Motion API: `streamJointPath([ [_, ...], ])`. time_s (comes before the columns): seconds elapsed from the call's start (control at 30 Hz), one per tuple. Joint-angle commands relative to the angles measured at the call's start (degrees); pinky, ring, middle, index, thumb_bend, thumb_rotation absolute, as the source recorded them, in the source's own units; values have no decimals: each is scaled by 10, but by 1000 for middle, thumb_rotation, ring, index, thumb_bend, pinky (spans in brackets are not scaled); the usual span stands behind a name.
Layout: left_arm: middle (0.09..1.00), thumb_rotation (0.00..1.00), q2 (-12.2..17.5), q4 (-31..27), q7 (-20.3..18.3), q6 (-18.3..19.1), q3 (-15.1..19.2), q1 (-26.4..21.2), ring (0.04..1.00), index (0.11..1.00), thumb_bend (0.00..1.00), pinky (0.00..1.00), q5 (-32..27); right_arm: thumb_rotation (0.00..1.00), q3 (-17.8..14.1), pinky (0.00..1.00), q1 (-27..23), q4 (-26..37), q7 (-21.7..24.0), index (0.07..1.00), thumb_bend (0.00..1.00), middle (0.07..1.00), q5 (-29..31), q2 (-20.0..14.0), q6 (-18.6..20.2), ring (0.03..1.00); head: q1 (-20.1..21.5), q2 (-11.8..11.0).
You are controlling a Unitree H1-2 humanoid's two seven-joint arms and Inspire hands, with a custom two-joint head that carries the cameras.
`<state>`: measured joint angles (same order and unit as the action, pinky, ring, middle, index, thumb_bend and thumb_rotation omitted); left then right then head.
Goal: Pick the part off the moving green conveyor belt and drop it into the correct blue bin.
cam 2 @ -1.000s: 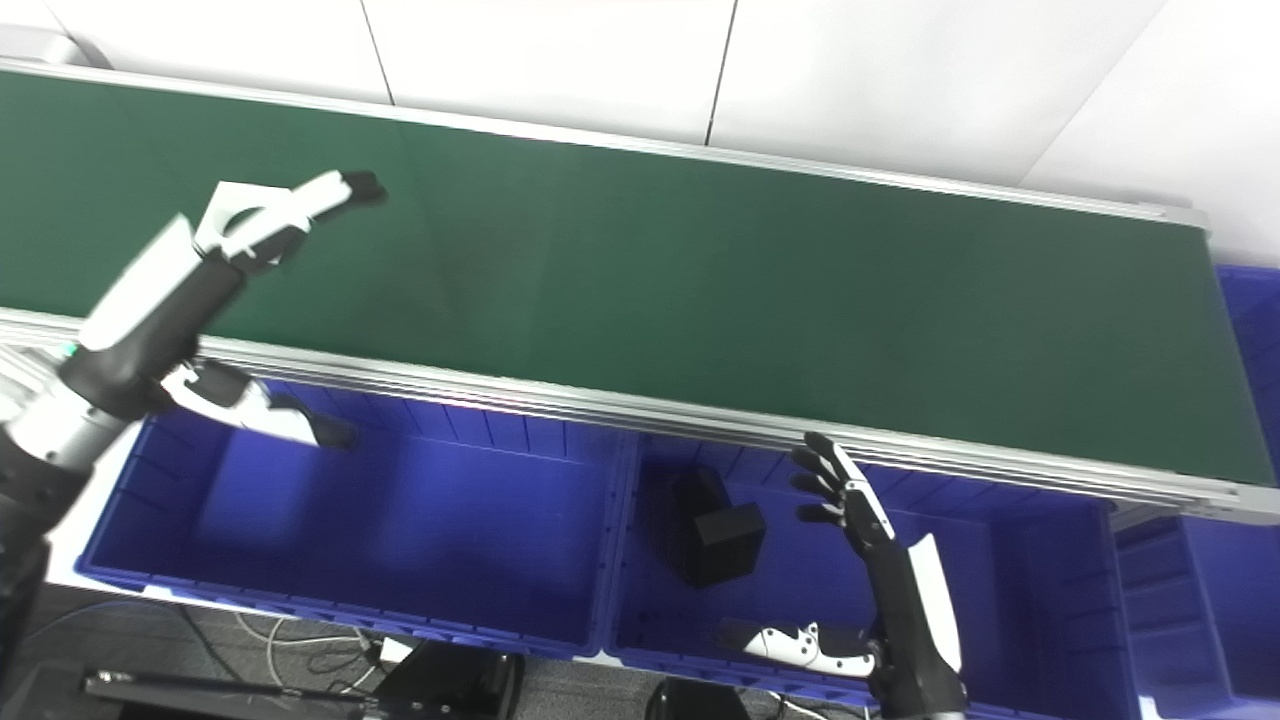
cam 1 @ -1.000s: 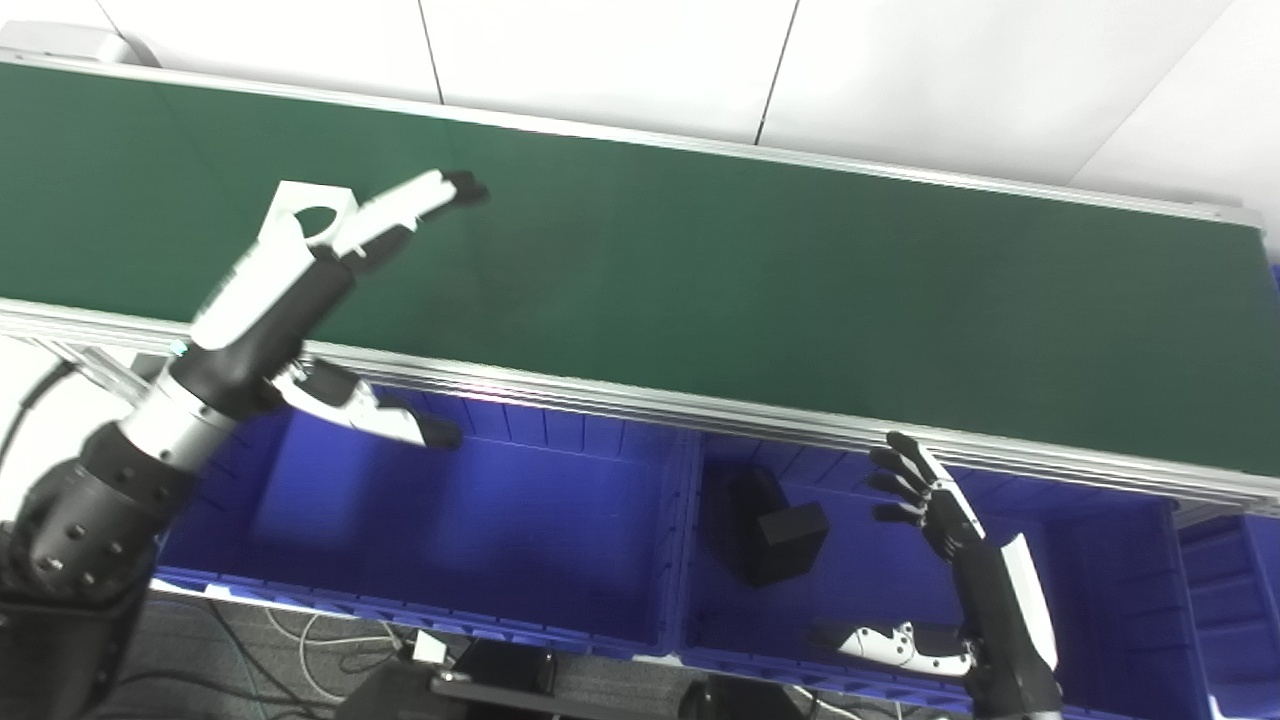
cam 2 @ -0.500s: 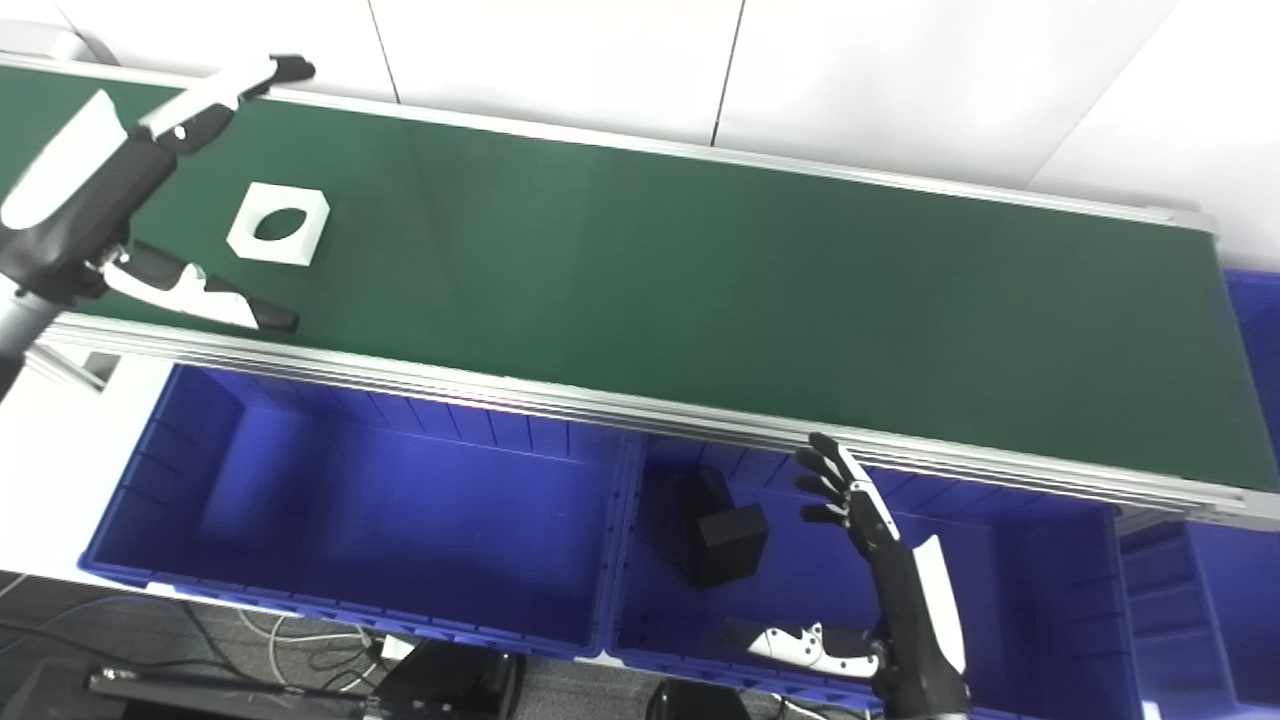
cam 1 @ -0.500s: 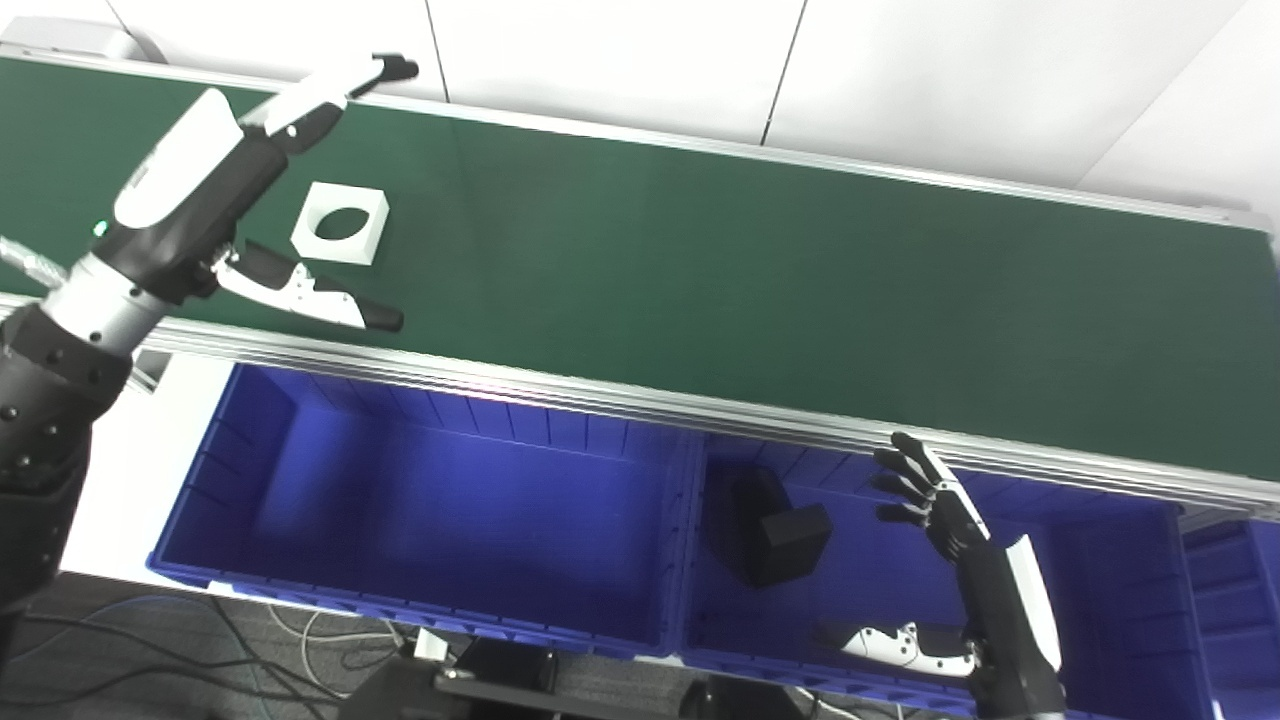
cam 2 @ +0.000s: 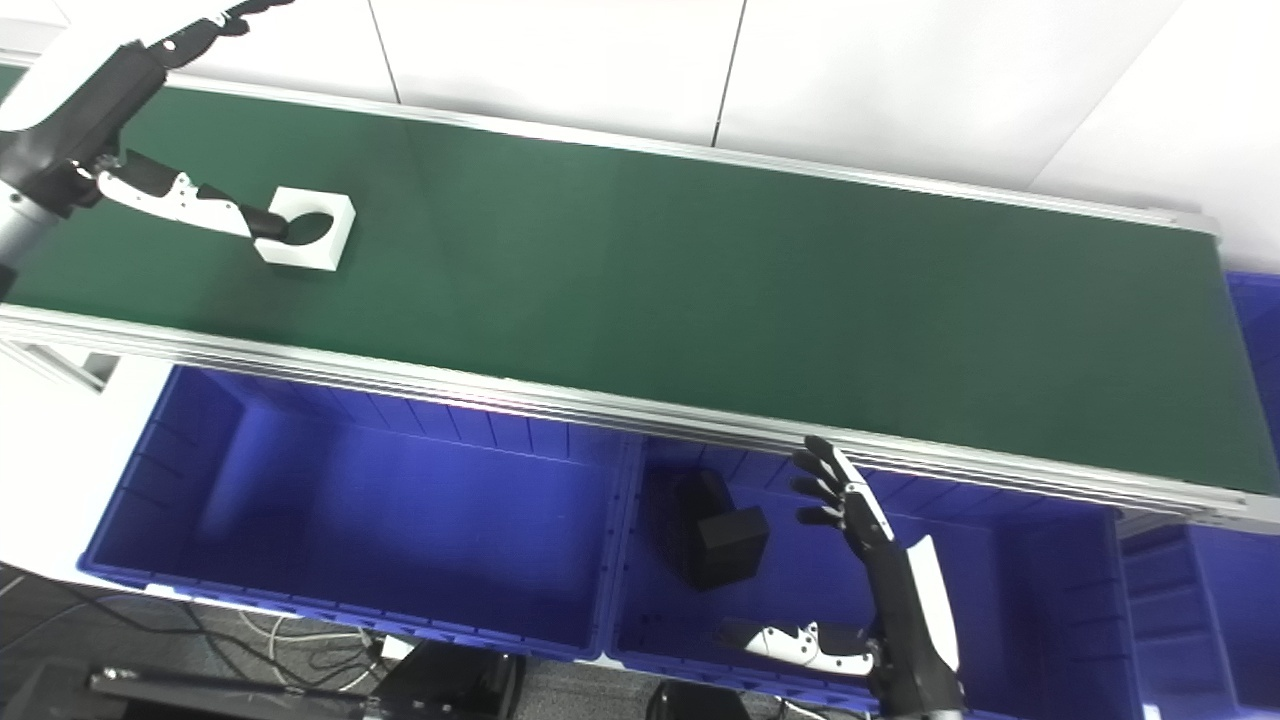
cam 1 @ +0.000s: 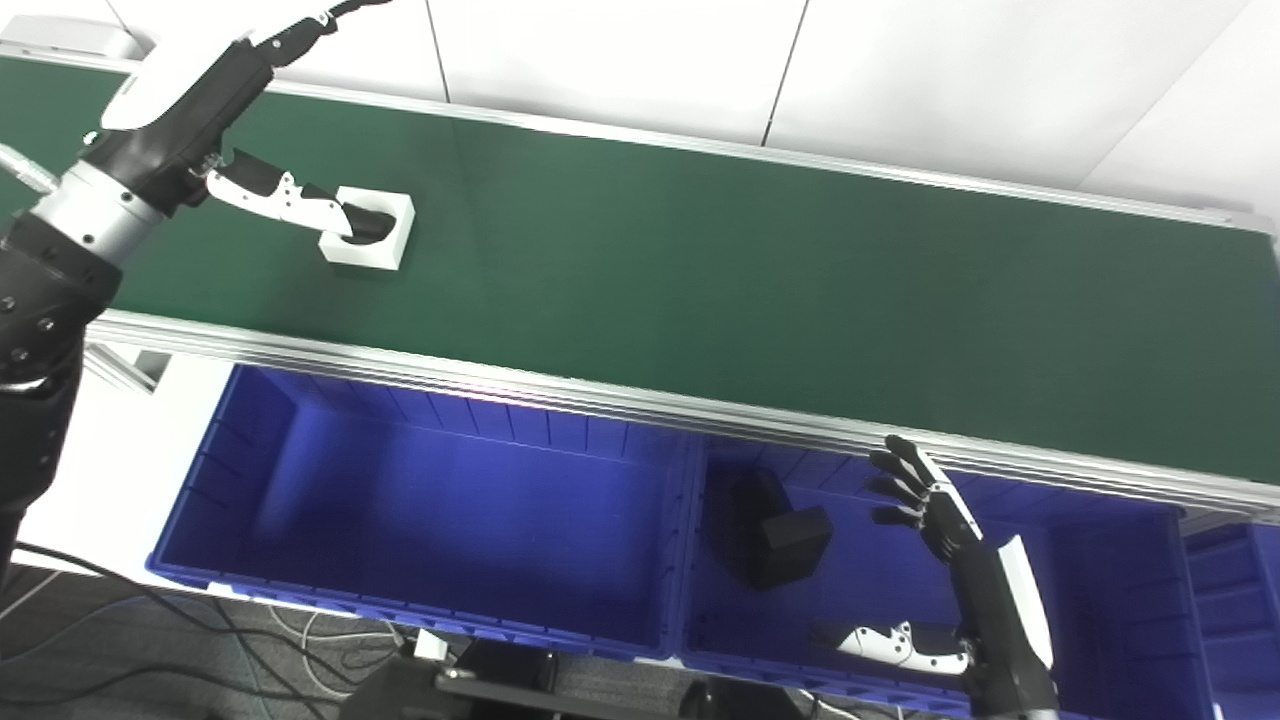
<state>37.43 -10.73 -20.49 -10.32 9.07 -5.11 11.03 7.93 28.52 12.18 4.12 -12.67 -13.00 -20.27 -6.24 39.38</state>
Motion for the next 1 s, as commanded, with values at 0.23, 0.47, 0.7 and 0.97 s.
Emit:
streamJointPath([
  [0.23, 955, 364, 12, 75, 2, -3, -59, -90, 938, 938, 869, 868, 54, 258, -4, 679, -8, -3, -4, 909, 983, 848, 1, -2, -40, 787, -5, -6],
  [0.47, 953, 379, 1, 138, 6, -3, -100, -130, 935, 941, 908, 848, 83, 250, -4, 688, -9, -8, -5, 908, 993, 852, 6, 2, -44, 795, -15, -14],
  [0.7, 956, 368, -10, 147, -11, 28, -125, -138, 904, 936, 936, 772, 82, 244, -5, 677, -12, -16, -9, 906, 998, 843, 6, 4, -53, 784, -21, -16],
  [0.97, 960, 321, -17, 157, -36, 53, -149, -143, 949, 937, 969, 860, 76, 248, -8, 673, -11, -17, -10, 901, 1000, 843, 6, 7, -52, 786, -22, -17],
])
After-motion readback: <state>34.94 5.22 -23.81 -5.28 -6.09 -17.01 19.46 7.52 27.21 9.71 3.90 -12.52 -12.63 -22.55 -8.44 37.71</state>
